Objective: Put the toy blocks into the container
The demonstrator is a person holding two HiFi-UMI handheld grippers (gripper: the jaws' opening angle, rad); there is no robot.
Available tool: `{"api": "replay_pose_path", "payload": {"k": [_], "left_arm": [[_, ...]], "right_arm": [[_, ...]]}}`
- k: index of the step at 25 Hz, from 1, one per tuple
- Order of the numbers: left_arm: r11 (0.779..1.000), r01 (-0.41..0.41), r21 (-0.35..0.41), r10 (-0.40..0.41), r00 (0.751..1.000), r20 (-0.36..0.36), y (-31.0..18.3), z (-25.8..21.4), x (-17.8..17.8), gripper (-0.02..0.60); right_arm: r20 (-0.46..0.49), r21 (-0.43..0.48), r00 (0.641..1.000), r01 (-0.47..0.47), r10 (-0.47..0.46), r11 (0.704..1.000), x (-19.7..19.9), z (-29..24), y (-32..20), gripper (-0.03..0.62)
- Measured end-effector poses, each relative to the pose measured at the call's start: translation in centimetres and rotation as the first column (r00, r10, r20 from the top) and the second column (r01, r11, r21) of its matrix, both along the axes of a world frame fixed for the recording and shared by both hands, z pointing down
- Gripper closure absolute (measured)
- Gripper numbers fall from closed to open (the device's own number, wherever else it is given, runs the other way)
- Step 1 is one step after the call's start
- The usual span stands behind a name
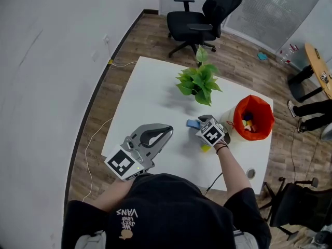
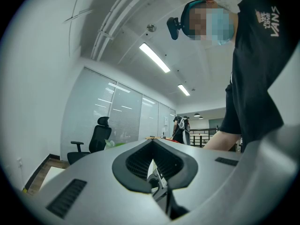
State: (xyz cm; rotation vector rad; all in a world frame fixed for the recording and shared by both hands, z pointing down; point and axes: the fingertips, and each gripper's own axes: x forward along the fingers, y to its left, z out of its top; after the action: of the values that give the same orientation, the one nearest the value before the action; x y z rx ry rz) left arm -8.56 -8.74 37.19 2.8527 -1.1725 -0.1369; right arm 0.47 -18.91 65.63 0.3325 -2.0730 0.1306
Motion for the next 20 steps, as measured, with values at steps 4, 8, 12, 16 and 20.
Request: {"api": "replay_pose_path", "payload": {"k": [4, 8, 12, 16, 20], "left_arm": [[1.000, 0.004, 0.002, -0.004, 1.000, -0.001, 0.0, 0.1, -0.1, 0.571], [1.000, 0.005, -0.003, -0.005, 1.000, 0.001, 0.1, 0.2, -0.1, 0.571], [1.000, -0.001, -0.005, 0.001, 1.000, 0.005, 0.2, 0.2, 0.1, 0.571], [1.000, -0.006, -0.002, 0.006, 1.000, 0.007, 0.3, 0.2, 0.2, 0.571], [1.000, -0.013, 0.000, 0.013, 1.000, 0.013, 0.3, 0.0, 0.3, 0.571]], "right_arm": [[-0.025, -0.051, 0.999, 0.023, -0.024, 0.998, 0.2, 1.0, 0.0, 0.379], [-0.019, -0.097, 0.999, 0.029, -0.031, 0.995, 0.2, 1.3, 0.3, 0.380], [-0.012, -0.111, 1.000, 0.024, -0.026, 0.993, 0.3, 1.4, 0.4, 0.404], [-0.006, -0.095, 1.000, 0.024, -0.025, 0.995, 0.2, 1.3, 0.8, 0.439], [-0.032, -0.041, 0.999, 0.039, -0.040, 0.998, 0.3, 0.7, 0.9, 0.444]]}}
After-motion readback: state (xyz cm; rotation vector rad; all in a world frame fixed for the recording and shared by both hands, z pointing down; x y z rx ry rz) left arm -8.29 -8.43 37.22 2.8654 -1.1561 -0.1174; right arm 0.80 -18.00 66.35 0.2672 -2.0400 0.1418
